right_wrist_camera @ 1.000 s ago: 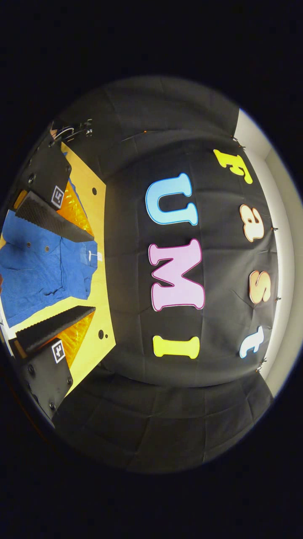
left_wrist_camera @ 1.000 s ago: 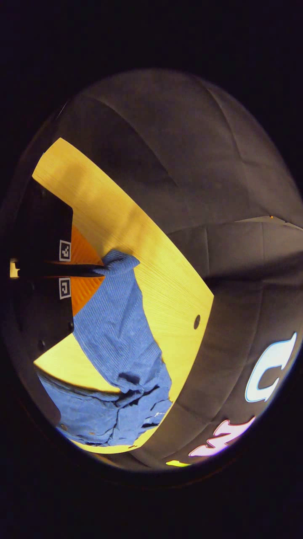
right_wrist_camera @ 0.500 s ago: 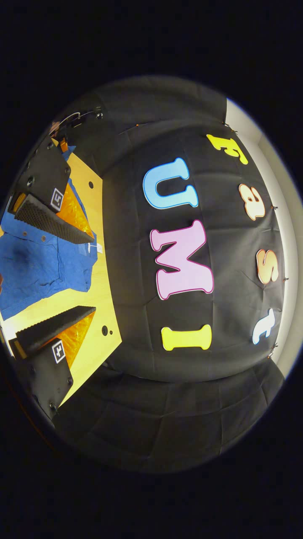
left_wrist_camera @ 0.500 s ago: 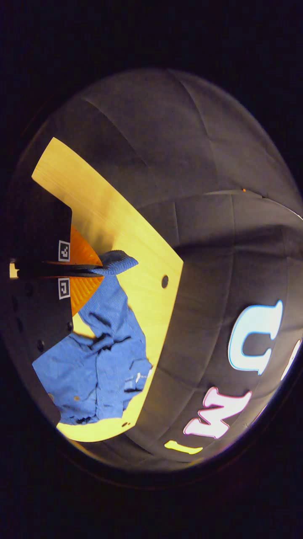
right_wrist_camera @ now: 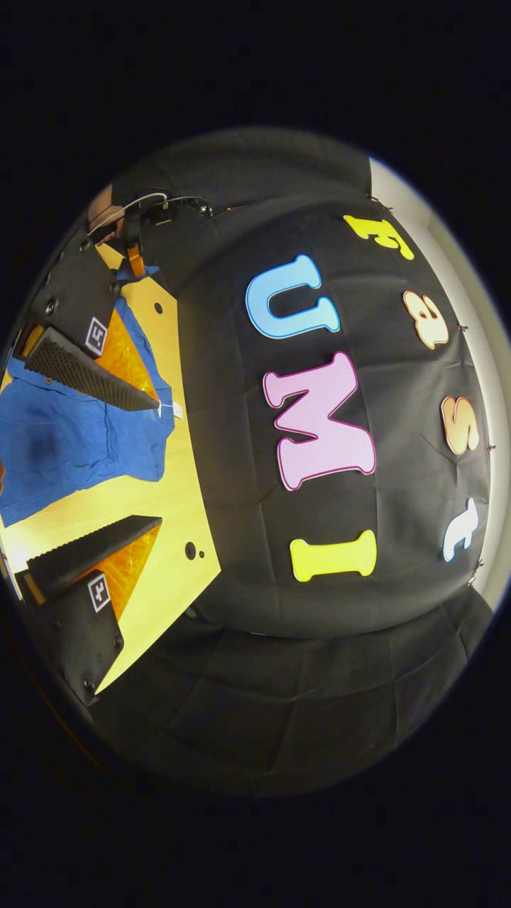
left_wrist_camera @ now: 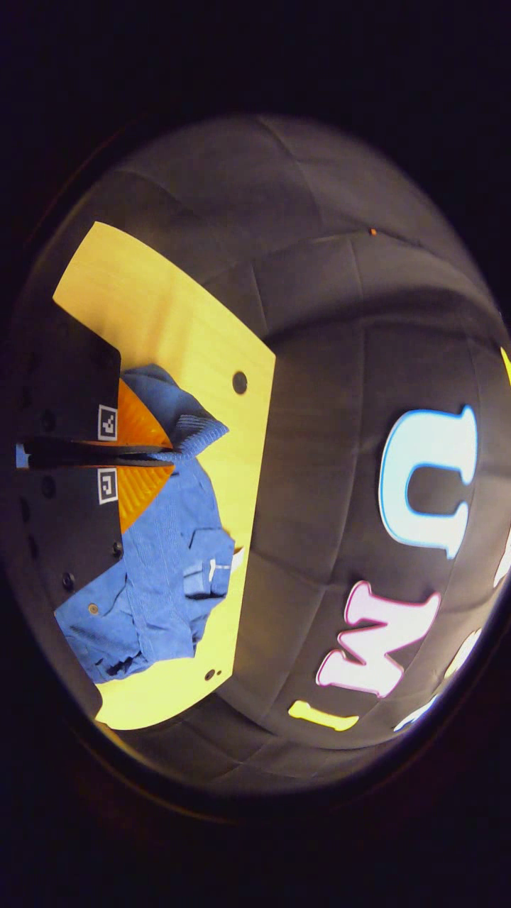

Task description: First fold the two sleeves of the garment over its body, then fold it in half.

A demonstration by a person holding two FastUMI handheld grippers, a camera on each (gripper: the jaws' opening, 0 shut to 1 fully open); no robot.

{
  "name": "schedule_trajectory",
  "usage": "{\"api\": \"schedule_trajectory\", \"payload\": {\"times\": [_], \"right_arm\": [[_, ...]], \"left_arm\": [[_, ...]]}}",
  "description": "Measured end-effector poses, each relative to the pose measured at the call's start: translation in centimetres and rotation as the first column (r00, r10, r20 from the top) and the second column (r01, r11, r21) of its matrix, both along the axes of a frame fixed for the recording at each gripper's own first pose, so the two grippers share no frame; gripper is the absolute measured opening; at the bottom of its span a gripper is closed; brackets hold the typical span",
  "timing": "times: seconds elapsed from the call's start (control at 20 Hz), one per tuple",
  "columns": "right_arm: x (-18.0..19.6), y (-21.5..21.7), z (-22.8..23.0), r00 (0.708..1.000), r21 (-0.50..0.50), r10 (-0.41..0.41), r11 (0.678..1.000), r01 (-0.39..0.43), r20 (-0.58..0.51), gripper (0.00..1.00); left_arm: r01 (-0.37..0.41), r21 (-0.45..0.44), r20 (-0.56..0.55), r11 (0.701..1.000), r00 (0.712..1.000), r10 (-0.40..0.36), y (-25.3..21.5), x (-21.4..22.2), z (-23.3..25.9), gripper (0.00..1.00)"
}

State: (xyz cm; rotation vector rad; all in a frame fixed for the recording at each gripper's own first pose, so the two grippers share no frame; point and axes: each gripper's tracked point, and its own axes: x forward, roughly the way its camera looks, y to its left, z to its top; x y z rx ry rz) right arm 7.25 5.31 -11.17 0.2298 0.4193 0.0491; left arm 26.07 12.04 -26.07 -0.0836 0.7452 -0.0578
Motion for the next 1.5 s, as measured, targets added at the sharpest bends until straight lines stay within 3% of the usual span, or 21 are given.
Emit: {"api": "schedule_trajectory", "payload": {"times": [0.4, 0.55, 0.75, 0.9, 1.25, 1.5], "right_arm": [[-1.1, -2.8, -0.7, 0.996, 0.017, -0.085, 0.996, 0.085, -0.032, 0.95], [-1.8, -3.8, -0.8, 0.993, 0.005, -0.109, 0.994, 0.109, -0.047, 0.95], [-1.8, -4.8, -1.2, 0.990, -0.014, -0.126, 0.992, 0.125, -0.059, 0.95], [-1.3, -5.3, -1.6, 0.989, -0.004, -0.132, 0.991, 0.132, -0.074, 0.95], [-1.2, -6.6, -1.7, 0.989, -0.036, -0.122, 0.992, 0.119, -0.084, 0.95], [-1.5, -7.5, -2.5, 0.985, -0.016, -0.134, 0.991, 0.133, -0.108, 0.95]], "left_arm": [[0.207, -0.018, -0.044, 0.978, 0.977, -0.208, -13.7, 5.5, -2.2, 0.00], [0.213, -0.027, -0.120, 0.977, 0.969, -0.215, -16.6, 6.0, -5.1, 0.00], [0.275, -0.033, -0.119, 0.961, 0.953, -0.277, -21.2, 6.4, -6.0, 0.00], [0.331, 0.000, -0.135, 0.944, 0.935, -0.328, -23.7, 6.7, -6.9, 0.00], [0.341, 0.005, -0.174, 0.940, 0.926, -0.335, -26.7, 7.2, -8.5, 0.00], [0.424, 0.104, -0.311, 0.900, 0.873, -0.375, -28.5, 6.8, -12.1, 0.00]]}}
